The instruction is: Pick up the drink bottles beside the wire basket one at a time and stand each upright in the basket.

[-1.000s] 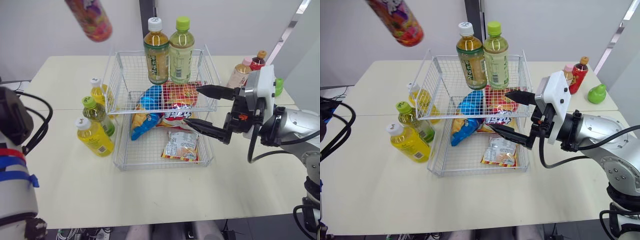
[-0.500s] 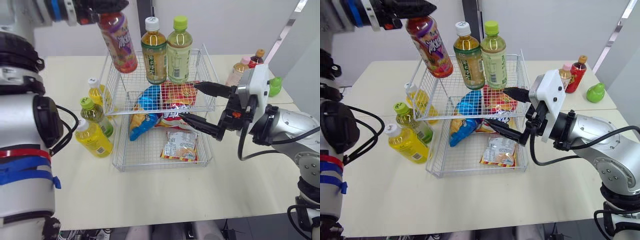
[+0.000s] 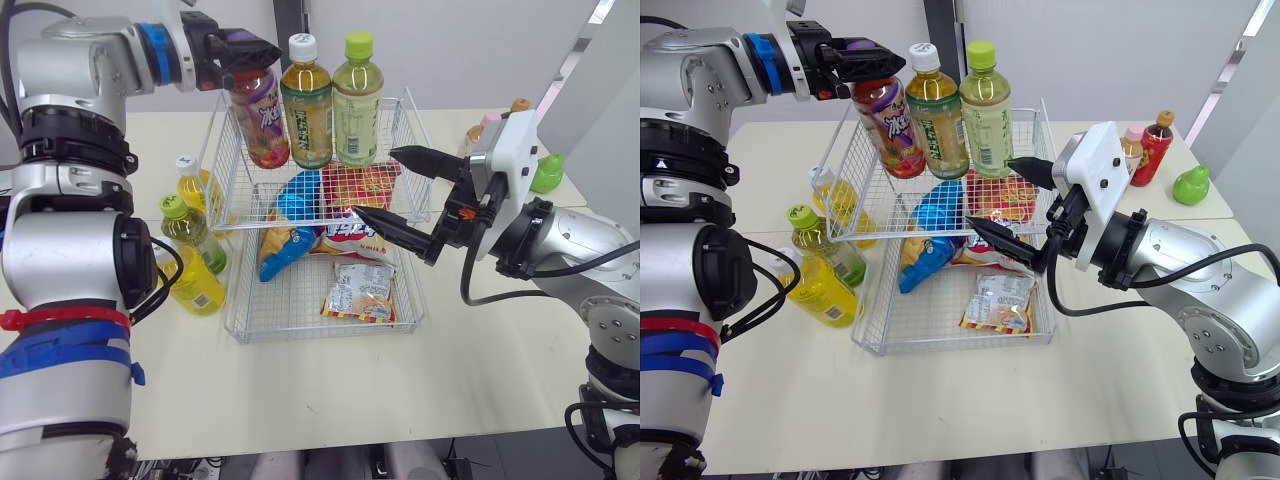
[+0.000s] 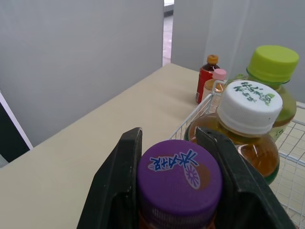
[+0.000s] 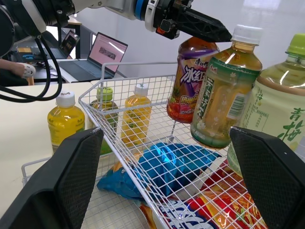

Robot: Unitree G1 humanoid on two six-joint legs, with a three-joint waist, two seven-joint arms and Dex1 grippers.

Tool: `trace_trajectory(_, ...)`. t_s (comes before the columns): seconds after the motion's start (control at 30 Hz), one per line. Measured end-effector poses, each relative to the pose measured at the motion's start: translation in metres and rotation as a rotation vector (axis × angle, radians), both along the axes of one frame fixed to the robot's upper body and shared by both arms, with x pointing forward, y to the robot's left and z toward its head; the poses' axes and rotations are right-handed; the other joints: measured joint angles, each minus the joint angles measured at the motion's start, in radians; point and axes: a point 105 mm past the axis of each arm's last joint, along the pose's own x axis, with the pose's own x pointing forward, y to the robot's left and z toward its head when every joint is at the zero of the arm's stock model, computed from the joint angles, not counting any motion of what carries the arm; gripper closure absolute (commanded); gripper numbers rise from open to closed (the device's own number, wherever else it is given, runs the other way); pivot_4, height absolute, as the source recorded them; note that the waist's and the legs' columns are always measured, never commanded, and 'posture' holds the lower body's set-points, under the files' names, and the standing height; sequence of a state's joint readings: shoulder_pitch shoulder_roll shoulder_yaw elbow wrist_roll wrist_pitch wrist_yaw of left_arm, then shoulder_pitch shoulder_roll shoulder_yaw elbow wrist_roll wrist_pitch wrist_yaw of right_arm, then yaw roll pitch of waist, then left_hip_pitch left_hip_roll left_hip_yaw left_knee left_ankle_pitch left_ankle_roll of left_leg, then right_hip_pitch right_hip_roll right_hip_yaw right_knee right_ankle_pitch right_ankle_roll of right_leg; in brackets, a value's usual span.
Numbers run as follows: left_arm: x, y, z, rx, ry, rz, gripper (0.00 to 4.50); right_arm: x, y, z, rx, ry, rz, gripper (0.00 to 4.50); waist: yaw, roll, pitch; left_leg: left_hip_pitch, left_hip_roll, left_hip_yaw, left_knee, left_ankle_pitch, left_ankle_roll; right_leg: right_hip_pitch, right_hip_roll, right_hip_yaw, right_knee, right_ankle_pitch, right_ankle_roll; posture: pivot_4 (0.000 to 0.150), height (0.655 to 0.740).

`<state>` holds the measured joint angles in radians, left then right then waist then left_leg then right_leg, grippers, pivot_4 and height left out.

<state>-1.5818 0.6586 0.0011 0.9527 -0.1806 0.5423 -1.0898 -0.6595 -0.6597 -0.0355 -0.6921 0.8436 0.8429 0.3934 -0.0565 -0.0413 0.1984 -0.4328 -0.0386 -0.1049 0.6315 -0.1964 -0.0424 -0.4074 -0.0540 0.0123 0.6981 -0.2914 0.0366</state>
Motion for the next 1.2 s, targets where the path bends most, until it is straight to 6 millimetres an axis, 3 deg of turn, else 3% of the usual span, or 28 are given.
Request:
trace_trajectory(0.33, -0.004, 0.003, 0.004, 0.012, -0.028, -0.024, 0.10, 0.002, -0.001, -0.001, -0.004, 0.012, 0.004, 0.00, -0.001, 0.000, 0.000, 0.000, 0.000, 0.000, 0.000, 0.000, 0.000, 0.000, 0.000, 0.000, 0.000, 0.000, 0.000, 0.150, 0.7400)
trace_trajectory(0.47, -0.014, 0.020, 0.015, 0.025, -0.057, 0.004, 0.02, 0.003, -0.002, -0.002, -0.009, 0.018, 0.002, 0.00, -0.002, 0.000, 0.000, 0.000, 0.000, 0.000, 0.000, 0.000, 0.000, 0.000, 0.000, 0.000, 0.000, 0.000, 0.000, 0.150, 0.7400)
trace_trajectory(0.57, -0.027, 0.043, 0.029, 0.028, -0.107, 0.063, 0.02, 0.005, -0.004, -0.003, -0.017, 0.022, 0.006, 0.00, -0.005, 0.000, 0.000, 0.001, 0.000, 0.000, 0.000, 0.000, 0.000, 0.000, 0.000, 0.001, 0.000, 0.000, 0.000, 0.150, 0.7400)
trace_trajectory(0.7, -0.044, 0.067, 0.032, 0.041, -0.133, 0.116, 0.02, 0.008, -0.005, -0.004, -0.027, 0.023, 0.007, 0.00, -0.002, 0.000, 0.000, 0.001, 0.000, 0.000, 0.000, 0.000, 0.000, 0.000, 0.000, 0.001, 0.001, 0.000, 0.000, 0.150, 0.7400)
trace_trajectory(0.87, -0.085, 0.117, 0.009, 0.085, -0.082, 0.214, 0.02, 0.007, 0.005, -0.007, -0.073, 0.004, 0.083, 0.00, -0.022, 0.000, 0.000, 0.002, 0.002, -0.002, -0.001, 0.000, 0.000, 0.000, 0.001, 0.002, 0.000, 0.000, 0.000, 0.150, 0.7400)
trace_trajectory(1.0, -0.111, 0.138, -0.006, 0.131, -0.095, 0.290, 0.02, -0.002, 0.021, -0.008, -0.078, -0.031, 0.190, 0.00, -0.024, 0.000, 0.000, 0.002, 0.002, -0.002, -0.001, 0.000, 0.000, 0.000, 0.001, 0.003, 0.000, 0.000, 0.000, 0.150, 0.7400)
trace_trajectory(1.2, -0.144, 0.160, -0.053, 0.116, 0.043, 0.359, 0.02, -0.025, 0.042, -0.022, -0.144, -0.008, 0.385, 0.00, -0.015, 0.000, 0.000, 0.003, 0.003, -0.003, -0.001, 0.000, 0.000, 0.002, 0.000, 0.002, -0.001, 0.000, 0.000, 0.150, 0.7400)
